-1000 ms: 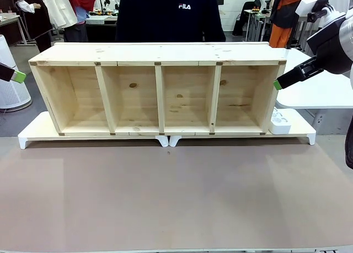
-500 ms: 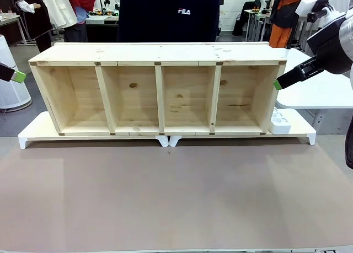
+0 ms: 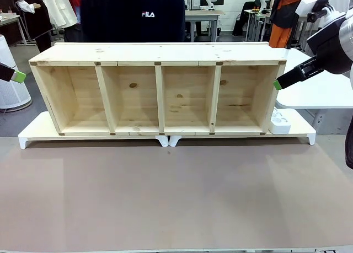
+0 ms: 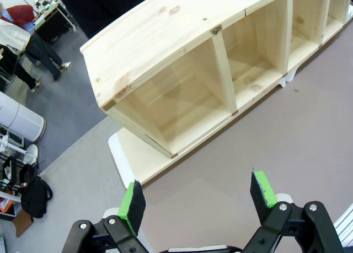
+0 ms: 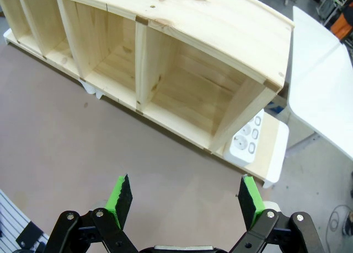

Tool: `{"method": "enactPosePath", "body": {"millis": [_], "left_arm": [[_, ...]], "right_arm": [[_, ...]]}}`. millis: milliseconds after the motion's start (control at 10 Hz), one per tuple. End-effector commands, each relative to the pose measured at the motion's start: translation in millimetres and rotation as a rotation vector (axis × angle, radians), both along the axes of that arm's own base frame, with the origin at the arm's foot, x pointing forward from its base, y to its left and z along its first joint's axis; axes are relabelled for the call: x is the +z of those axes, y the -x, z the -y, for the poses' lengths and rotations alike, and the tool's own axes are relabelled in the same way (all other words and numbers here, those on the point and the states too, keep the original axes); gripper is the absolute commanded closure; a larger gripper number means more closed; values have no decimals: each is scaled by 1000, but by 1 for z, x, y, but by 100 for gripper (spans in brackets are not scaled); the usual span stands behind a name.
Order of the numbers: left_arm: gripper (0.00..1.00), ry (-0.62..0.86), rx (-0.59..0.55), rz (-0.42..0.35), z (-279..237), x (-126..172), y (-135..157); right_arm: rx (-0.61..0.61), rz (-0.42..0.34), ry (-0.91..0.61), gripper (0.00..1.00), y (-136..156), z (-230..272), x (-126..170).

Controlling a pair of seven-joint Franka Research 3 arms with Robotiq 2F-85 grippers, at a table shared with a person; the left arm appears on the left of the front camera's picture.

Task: Perform cable management.
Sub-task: When the cord part of the Power Cable appears at the lower middle area of the table and stops, grasp the cord part of the Power Cable.

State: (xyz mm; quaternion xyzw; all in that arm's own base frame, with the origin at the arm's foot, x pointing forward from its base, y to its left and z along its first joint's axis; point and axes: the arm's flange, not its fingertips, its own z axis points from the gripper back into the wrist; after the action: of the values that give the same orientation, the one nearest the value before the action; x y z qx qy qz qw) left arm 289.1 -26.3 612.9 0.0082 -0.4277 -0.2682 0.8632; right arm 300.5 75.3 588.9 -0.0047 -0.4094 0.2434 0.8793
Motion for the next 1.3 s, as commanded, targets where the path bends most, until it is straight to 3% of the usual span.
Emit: {"method": "enactPosePath", "body": {"millis": [0,1200], "left_arm": [[0,3,1,12,1,0,-3],[0,3,1,12,1,0,-3]], "right_arm": [[0,3,2,0,-1,-1,0],[0,3,2,0,-1,-1,0]]}}
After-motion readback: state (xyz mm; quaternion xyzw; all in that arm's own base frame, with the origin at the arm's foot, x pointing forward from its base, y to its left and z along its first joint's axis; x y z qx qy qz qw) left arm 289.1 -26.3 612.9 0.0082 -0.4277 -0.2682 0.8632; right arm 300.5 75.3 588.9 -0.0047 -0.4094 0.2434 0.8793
